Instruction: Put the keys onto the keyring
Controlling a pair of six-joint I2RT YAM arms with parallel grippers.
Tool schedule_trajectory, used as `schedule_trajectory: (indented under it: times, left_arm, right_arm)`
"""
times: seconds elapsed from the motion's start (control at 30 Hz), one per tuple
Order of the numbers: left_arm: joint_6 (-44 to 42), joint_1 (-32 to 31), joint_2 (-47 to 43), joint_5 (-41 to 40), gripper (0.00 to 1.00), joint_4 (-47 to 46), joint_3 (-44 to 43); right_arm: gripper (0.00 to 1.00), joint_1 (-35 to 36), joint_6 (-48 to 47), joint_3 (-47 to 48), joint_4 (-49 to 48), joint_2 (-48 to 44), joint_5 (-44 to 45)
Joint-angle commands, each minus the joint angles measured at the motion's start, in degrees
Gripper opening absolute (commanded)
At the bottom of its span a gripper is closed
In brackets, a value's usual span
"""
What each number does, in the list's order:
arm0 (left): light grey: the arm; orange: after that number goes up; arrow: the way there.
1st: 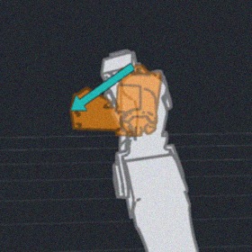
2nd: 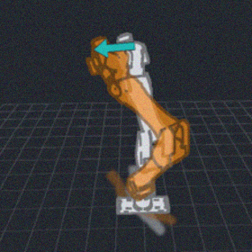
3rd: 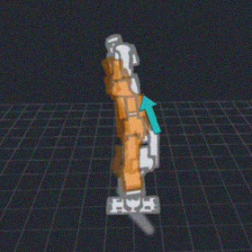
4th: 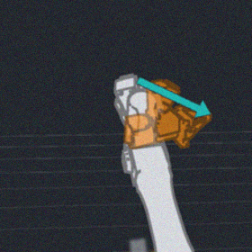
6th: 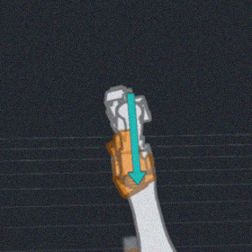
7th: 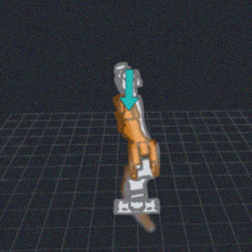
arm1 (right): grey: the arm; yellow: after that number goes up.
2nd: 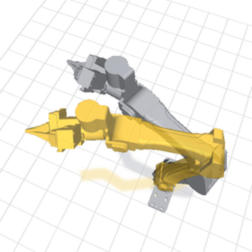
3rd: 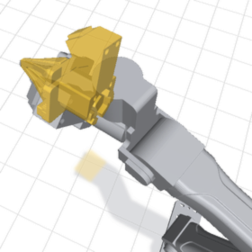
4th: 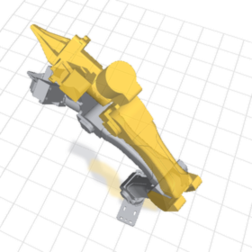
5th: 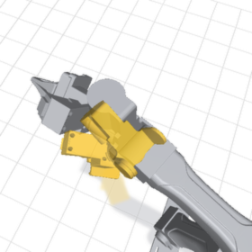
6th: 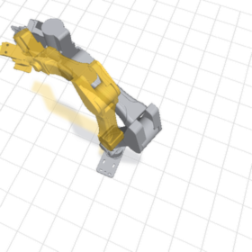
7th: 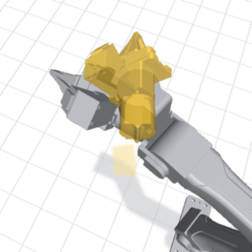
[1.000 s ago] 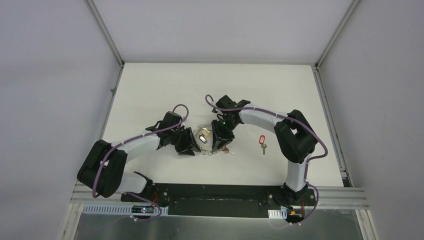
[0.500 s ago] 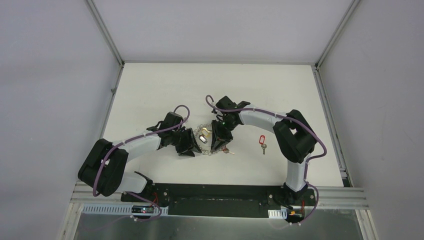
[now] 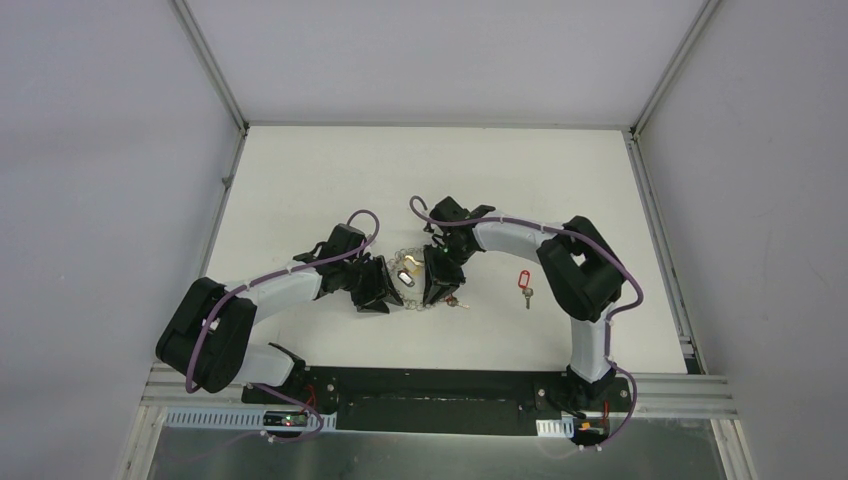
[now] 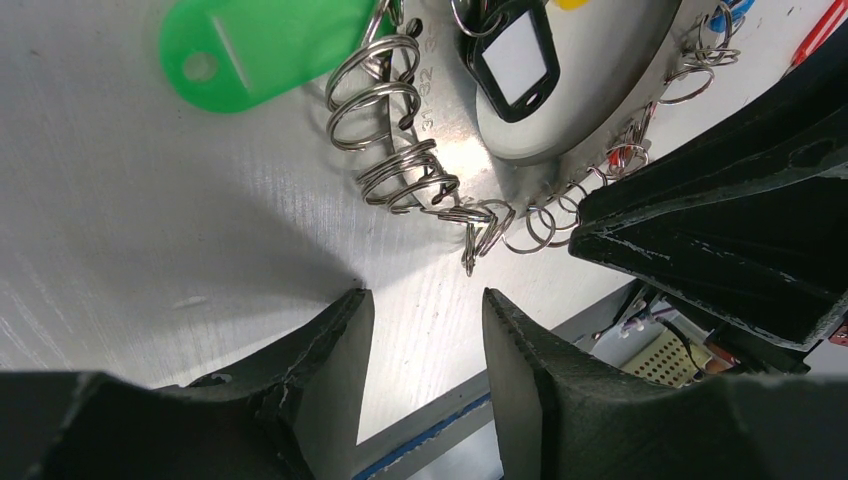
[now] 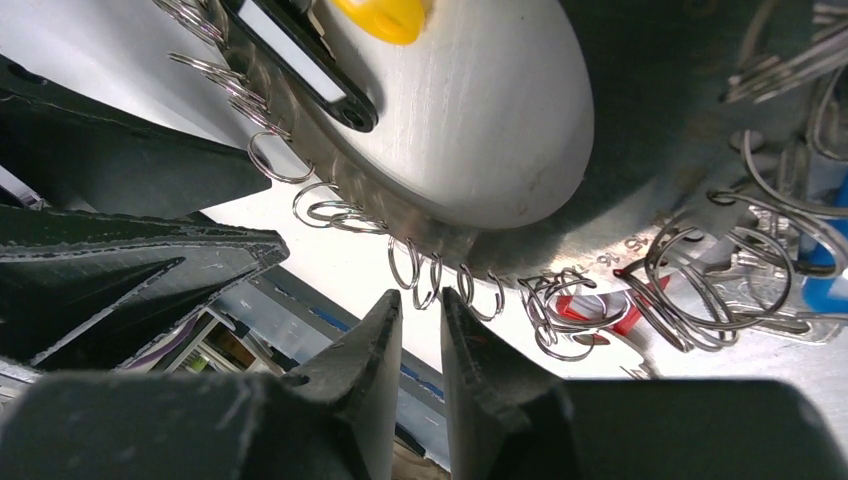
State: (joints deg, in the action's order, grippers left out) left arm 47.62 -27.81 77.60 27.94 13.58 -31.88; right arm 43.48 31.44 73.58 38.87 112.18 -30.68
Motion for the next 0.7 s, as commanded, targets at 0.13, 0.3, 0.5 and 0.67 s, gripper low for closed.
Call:
schedule_trajectory:
  times: [0.13, 0.3, 0.5, 0.67]
  left_arm:
    - [0.6, -0.6, -1.0, -1.7, 0.46, -1.7, 0.6]
    - [0.6, -0.6, -1.4, -1.8, 0.46, -1.7, 0.8]
    - [0.5, -0.6, -2.1, -1.7, 0.46, -1.7, 1.0]
    - [-0.4, -0.6, -4.7, -2.0, 0.46, -0.7, 0.8]
  right_arm:
    - [0.23, 0.9, 0.7, 2.7, -0.1, 1.7, 0.3]
    - [0.17, 1.2, 0.5, 3.1, 0.2, 1.9, 0.9]
    - [0.03, 1.6, -1.6, 3.8, 2.1, 0.8, 2.6]
    - [0.0, 1.8, -5.7, 5.1, 4.8, -2.1, 3.3]
